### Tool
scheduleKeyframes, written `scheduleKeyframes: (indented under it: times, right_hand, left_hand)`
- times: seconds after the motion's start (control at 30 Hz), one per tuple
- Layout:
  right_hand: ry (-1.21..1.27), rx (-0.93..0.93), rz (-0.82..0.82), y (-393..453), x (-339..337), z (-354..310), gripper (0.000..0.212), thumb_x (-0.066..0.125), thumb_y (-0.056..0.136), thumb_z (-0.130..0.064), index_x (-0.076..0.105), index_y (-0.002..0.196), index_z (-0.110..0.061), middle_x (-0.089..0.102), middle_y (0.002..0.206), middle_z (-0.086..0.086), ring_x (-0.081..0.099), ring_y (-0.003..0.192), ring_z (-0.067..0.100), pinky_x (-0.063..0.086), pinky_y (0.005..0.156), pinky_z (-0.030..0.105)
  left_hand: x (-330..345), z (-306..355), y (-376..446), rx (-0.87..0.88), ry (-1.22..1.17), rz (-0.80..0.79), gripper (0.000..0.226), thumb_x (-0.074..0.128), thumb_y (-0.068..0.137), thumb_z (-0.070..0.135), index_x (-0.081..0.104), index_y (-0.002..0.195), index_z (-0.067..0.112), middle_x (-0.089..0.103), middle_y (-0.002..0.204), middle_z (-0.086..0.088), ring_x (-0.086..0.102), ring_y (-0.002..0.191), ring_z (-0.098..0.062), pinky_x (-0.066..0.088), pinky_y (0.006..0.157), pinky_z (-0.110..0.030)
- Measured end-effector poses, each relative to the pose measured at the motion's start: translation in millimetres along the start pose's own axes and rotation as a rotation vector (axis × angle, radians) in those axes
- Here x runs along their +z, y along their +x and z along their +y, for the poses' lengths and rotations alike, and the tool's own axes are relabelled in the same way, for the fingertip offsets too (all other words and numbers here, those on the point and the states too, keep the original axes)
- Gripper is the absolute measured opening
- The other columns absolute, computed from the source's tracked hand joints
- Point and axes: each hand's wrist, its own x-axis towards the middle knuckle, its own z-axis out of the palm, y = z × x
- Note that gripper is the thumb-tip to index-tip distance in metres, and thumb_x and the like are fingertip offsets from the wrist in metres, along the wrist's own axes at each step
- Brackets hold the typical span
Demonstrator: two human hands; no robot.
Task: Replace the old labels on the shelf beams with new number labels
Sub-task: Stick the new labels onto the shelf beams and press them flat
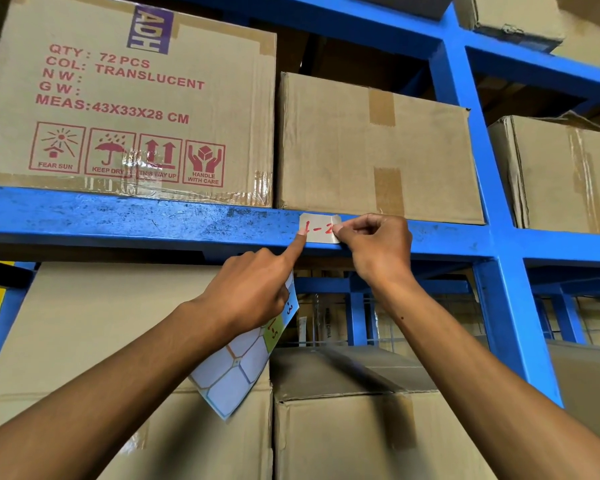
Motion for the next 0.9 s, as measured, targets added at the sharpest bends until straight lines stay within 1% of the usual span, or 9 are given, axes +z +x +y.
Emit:
scheduleKeyframes:
  times: [0.17,0.27,0.37,0.47,0.53,0.57,0.7,0.8,0.9]
  right_hand:
    - [-0.001,-0.044,0.01,1,1,3,0.015,0.073,0.079,-0.022,0.065,0.066,-0.024,0.067,0.08,-0.003,0.062,0.087,0.007,0.051,0.061,0.019]
    - [-0.044,-0.1,0.063,-2,2,8,0.014,0.074,0.077,-0.026,0.065,0.085,-0.018,0.062,0.067,-0.007,0.062,0.076,0.007,0.053,0.068,0.026]
    - [-0.032,-0.074,0.134,4,-6,13,0.032,0.072,0.078,-0.03,0.056,0.102,-0.019,0.058,0.064,-0.005,0.06,0.084,0.014,0.049,0.078,0.034]
    - [-0.105,-0.123,0.121,7,-17,16,0.02,0.066,0.082,-0.028,0.059,0.099,-0.02,0.056,0.065,-0.006,0.057,0.083,0.015,0.047,0.08,0.037]
    - [-0.184,-0.248,0.057,3,-18,16,0.019,0.06,0.086,-0.022,0.062,0.104,-0.02,0.058,0.08,-0.003,0.057,0.085,0.016,0.048,0.078,0.035]
    - [-0.243,-0.335,0.011,0,-17,16,0.025,0.056,0.087,-0.019,0.062,0.11,-0.02,0.058,0.093,0.0,0.056,0.094,0.017,0.047,0.081,0.035]
    - [-0.516,-0.623,-0.206,-6,-10,9,0.049,0.047,0.086,-0.01,0.05,0.133,-0.025,0.04,0.142,0.008,0.031,0.131,0.023,0.026,0.106,0.041]
    - [-0.658,-0.649,-0.275,-6,-8,11,0.055,0.044,0.087,-0.012,0.04,0.139,-0.031,0.025,0.154,0.008,0.018,0.14,0.024,0.015,0.111,0.039]
    - [-0.704,-0.613,-0.225,-2,-15,21,0.054,0.043,0.089,-0.015,0.039,0.139,-0.033,0.024,0.154,0.009,0.017,0.14,0.025,0.013,0.11,0.04]
  left_hand:
    - [-2,1,1,0.005,0.018,-0.014,0.08,0.048,0.092,0.023,-0.01,0.147,0.024,0.035,0.067,0.003,0.038,0.058,-0.015,0.03,0.05,-0.031]
    - [-4,-2,2,0.006,0.01,-0.014,0.079,0.048,0.091,0.022,-0.006,0.148,0.025,0.037,0.069,0.002,0.037,0.059,-0.016,0.03,0.052,-0.032]
    - [-8,-4,4,0.016,0.003,-0.032,0.076,0.049,0.09,0.021,-0.001,0.148,0.025,0.045,0.078,-0.003,0.038,0.063,-0.018,0.031,0.055,-0.033]
    - [-15,-4,9,0.016,-0.041,-0.084,0.07,0.051,0.088,0.021,0.01,0.144,0.026,0.042,0.078,-0.001,0.04,0.072,-0.021,0.033,0.06,-0.034]
    - [-19,-3,14,0.013,-0.079,-0.125,0.074,0.054,0.086,0.021,0.008,0.144,0.027,0.031,0.07,0.005,0.039,0.068,-0.019,0.03,0.057,-0.033]
    - [-20,-2,17,0.011,-0.096,-0.153,0.08,0.055,0.086,0.021,0.002,0.146,0.028,0.029,0.068,0.007,0.038,0.064,-0.017,0.029,0.055,-0.032]
    - [-22,0,28,-0.013,-0.132,-0.255,0.102,0.062,0.084,0.024,-0.021,0.144,0.03,0.03,0.07,0.006,0.042,0.069,-0.019,0.035,0.061,-0.032]
    - [-23,0,29,-0.026,-0.111,-0.276,0.106,0.063,0.084,0.025,-0.026,0.142,0.03,0.03,0.07,0.005,0.042,0.072,-0.02,0.036,0.064,-0.033]
    - [-21,3,26,-0.031,-0.079,-0.258,0.107,0.062,0.085,0.026,-0.03,0.14,0.031,0.029,0.07,0.004,0.042,0.072,-0.021,0.037,0.065,-0.034]
